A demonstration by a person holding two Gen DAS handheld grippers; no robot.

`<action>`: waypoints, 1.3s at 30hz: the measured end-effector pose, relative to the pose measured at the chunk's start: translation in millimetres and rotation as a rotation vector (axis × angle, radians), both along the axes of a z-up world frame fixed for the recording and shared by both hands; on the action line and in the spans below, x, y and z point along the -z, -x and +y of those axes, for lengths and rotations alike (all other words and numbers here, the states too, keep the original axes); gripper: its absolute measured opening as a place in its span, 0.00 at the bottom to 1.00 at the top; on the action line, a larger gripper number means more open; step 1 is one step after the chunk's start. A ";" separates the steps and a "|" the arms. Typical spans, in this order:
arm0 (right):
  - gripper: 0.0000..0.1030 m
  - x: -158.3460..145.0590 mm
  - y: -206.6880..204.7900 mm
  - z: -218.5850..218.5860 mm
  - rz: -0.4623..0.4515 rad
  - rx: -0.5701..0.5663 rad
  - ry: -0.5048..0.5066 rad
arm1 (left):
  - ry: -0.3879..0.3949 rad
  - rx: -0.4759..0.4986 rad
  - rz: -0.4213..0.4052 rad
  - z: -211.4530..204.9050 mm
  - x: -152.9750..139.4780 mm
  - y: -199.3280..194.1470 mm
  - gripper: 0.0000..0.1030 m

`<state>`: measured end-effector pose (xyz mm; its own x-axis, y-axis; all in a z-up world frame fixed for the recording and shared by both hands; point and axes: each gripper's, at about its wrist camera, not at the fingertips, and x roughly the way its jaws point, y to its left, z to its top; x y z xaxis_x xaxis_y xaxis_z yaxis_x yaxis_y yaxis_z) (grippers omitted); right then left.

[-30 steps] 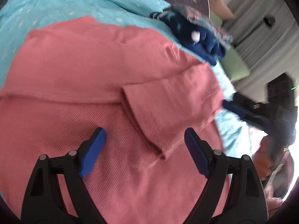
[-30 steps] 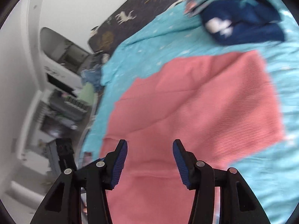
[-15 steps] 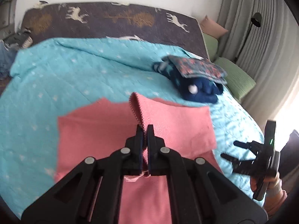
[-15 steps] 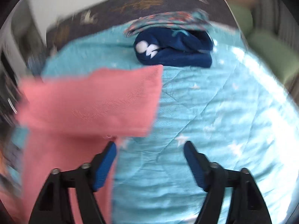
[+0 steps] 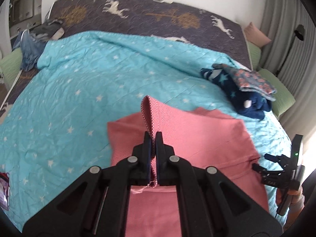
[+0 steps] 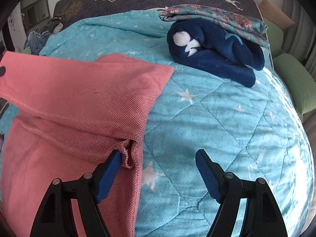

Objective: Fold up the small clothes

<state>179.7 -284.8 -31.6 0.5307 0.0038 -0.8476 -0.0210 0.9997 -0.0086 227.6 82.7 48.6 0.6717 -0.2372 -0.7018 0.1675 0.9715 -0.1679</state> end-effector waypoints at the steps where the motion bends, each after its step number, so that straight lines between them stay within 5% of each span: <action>1: 0.77 -0.2 0.5 3.1 0.001 0.001 0.002 | 0.009 -0.004 0.017 3.4 5.4 -2.8 0.05; 9: 0.77 -19.0 9.1 4.4 -0.029 -0.017 -0.098 | 0.027 -0.016 0.087 9.7 30.1 -9.7 0.05; 14: 0.77 -7.9 -5.6 30.5 0.017 -0.094 0.010 | 0.008 -0.010 0.103 12.5 36.3 -13.6 0.05; 17: 0.75 -2.4 -14.8 23.0 -0.002 -0.016 0.031 | 0.001 -0.039 0.131 23.0 47.1 -18.1 0.06; 22: 0.76 0.2 -11.4 -11.9 0.008 0.085 -0.049 | -0.044 -0.118 0.202 41.3 82.3 -24.9 0.06; 25: 0.76 -0.2 -3.8 -25.0 0.018 0.091 -0.101 | -0.002 -0.135 0.247 51.6 99.6 -23.6 0.06; 30: 0.76 -16.6 6.6 -30.0 -0.010 0.072 -0.172 | 0.021 -0.127 0.225 51.8 87.8 -13.1 0.07; 35: 0.76 -28.0 -5.4 -37.5 -0.007 0.071 -0.390 | 0.123 -0.083 0.182 44.9 70.3 -9.5 0.43; 39: 0.76 -18.0 -31.4 -31.3 0.041 0.086 -0.438 | 0.087 -0.099 0.214 34.7 81.7 -25.5 0.49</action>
<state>211.1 -316.1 -13.6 0.5112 0.3239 -0.7961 0.0711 0.9072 0.4147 253.1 117.4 -33.2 0.5333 -0.2428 -0.8103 0.0237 0.9618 -0.2726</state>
